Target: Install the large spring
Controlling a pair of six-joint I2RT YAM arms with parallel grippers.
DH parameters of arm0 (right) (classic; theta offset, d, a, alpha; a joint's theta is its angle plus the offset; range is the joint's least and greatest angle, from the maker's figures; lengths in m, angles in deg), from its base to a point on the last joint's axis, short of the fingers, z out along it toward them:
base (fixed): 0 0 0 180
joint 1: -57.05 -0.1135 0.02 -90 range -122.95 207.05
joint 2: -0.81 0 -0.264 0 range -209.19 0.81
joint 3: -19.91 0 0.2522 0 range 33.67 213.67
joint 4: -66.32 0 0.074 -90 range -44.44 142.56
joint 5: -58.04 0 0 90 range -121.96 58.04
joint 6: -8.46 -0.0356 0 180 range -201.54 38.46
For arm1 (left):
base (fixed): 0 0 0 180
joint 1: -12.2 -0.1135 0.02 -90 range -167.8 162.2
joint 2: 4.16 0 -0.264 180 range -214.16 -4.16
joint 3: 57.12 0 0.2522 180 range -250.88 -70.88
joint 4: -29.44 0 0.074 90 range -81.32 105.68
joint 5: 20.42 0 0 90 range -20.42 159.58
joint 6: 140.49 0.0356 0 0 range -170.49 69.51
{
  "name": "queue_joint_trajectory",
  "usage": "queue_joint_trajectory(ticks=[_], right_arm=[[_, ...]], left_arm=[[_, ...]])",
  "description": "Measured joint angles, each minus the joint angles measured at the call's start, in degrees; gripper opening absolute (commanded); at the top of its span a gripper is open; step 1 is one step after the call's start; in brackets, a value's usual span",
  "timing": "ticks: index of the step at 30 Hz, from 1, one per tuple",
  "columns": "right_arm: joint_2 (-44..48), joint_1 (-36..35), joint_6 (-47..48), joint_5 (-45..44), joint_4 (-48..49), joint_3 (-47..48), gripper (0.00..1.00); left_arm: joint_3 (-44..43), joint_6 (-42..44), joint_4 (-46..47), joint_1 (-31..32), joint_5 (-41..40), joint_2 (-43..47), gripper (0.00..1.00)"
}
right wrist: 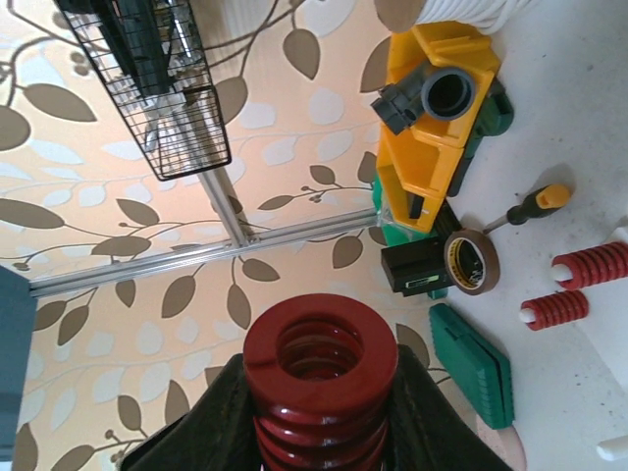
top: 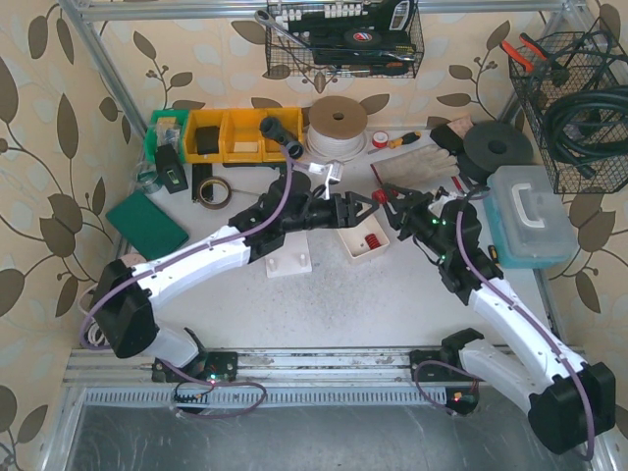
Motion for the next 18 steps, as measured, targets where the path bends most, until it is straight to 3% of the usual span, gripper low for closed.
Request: queue_joint_trajectory(ticks=[8,18], right_arm=[[1.55,0.0,-2.43,-0.22,2.03,-0.83,0.0],[2.49,-0.07,-2.97,-0.48,2.89,-1.36,0.0]], left_arm=[[-5.46,3.85,-6.43,1.92,-2.8,-4.39,0.69],[-8.31,5.27,-8.0,2.56,-2.86,-6.21,0.65]])
